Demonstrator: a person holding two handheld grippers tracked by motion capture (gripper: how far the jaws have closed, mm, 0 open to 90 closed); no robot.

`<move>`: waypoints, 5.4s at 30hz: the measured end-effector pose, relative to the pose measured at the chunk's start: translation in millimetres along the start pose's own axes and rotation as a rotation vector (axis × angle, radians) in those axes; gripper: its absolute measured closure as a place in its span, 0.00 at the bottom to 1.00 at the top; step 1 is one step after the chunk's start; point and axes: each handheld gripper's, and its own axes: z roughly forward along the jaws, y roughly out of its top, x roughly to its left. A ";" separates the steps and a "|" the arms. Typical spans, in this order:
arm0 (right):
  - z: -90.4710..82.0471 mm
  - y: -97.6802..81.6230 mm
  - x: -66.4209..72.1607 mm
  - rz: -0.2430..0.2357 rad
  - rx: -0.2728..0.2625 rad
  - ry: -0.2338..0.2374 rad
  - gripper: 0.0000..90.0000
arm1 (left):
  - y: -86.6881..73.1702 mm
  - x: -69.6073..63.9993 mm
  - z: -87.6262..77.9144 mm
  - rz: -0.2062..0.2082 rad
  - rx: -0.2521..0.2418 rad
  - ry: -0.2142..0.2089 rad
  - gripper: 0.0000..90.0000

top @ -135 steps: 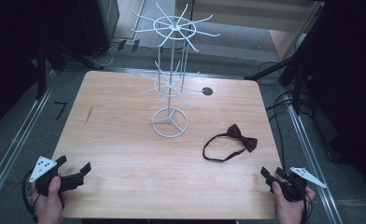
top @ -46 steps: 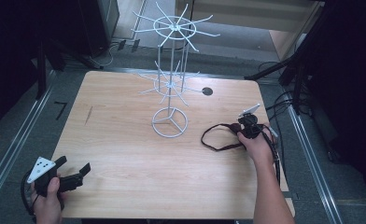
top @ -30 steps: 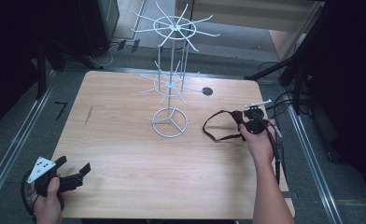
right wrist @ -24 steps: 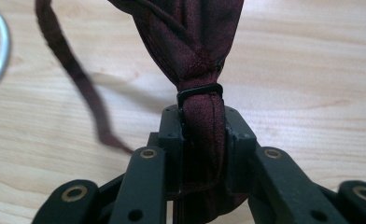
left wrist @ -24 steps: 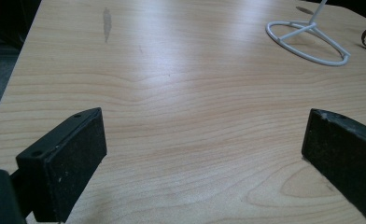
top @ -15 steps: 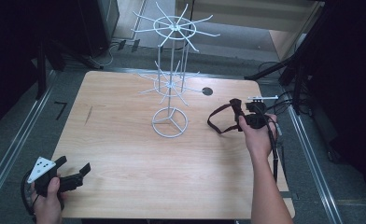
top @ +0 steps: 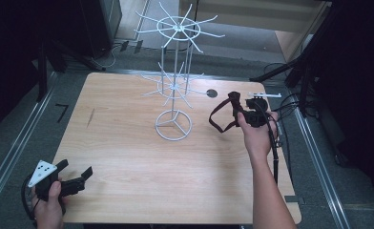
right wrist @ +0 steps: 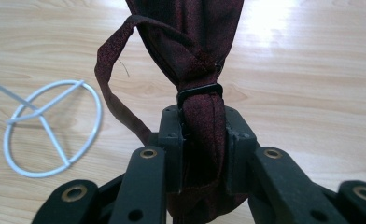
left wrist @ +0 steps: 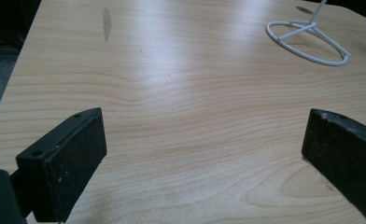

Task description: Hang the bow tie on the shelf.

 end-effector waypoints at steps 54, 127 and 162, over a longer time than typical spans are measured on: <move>-18.8 17.7 66.9 -0.172 -0.119 0.089 0.82 | 0.0 0.3 0.0 0.000 0.001 -0.002 0.00; 36.6 -20.2 72.6 -0.159 -0.062 0.126 0.55 | 0.0 0.5 0.0 0.000 0.001 -0.005 0.00; 0.8 -79.8 7.0 -0.105 -0.057 0.062 0.17 | 0.0 -0.1 -0.1 0.002 0.002 0.000 0.00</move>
